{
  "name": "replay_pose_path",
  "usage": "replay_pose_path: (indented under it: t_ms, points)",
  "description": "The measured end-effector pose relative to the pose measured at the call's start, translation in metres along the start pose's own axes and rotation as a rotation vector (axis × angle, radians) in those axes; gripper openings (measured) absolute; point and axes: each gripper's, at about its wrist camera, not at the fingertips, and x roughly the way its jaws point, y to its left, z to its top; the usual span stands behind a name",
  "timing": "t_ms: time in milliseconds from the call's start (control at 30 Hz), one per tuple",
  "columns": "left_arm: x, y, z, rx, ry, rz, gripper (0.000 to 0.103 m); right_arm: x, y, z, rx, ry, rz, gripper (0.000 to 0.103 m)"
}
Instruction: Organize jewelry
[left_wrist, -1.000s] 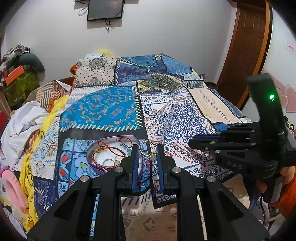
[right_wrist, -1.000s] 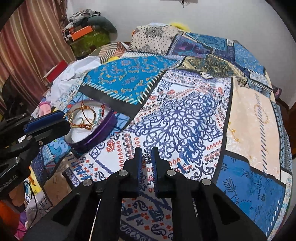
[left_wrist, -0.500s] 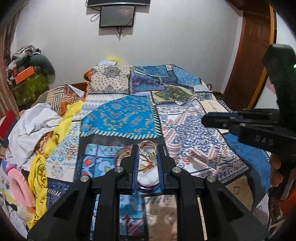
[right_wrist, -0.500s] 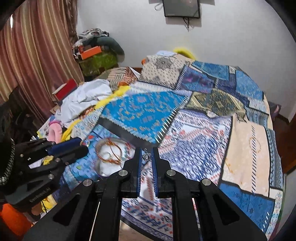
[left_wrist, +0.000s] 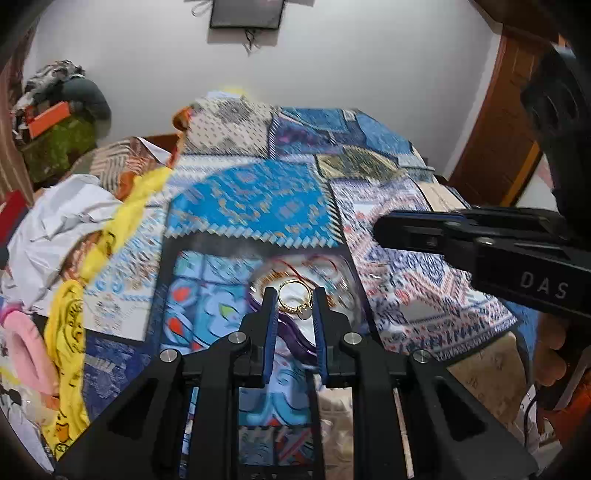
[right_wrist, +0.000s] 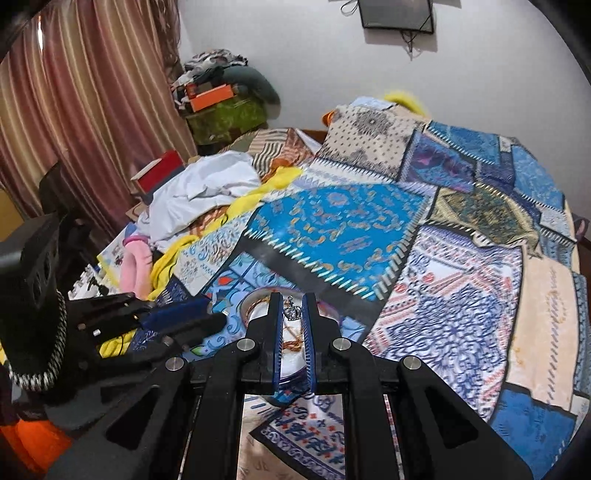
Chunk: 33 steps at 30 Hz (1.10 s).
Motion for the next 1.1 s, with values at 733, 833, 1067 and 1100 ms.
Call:
replay_pose_path:
  t_ms: [733, 833, 1067, 1100]
  points:
    - [0.026, -0.013, -0.008, 0.018, 0.079, -0.019, 0.019, 0.036, -0.004, -0.013, 0.052, 0.145, 0.053, 0.013]
    - [0.021, -0.009, -0.005, -0.009, 0.079, -0.013, 0.022, 0.027, -0.004, -0.01, 0.059, 0.123, 0.04, 0.027]
    - [-0.023, -0.008, 0.01, -0.018, -0.021, 0.032, 0.022, -0.019, -0.001, -0.001, 0.058, 0.008, 0.003, 0.029]
    - [-0.032, -0.008, 0.014, -0.02, -0.044, 0.037, 0.022, -0.032, 0.002, 0.0, 0.055, -0.023, -0.006, 0.029]
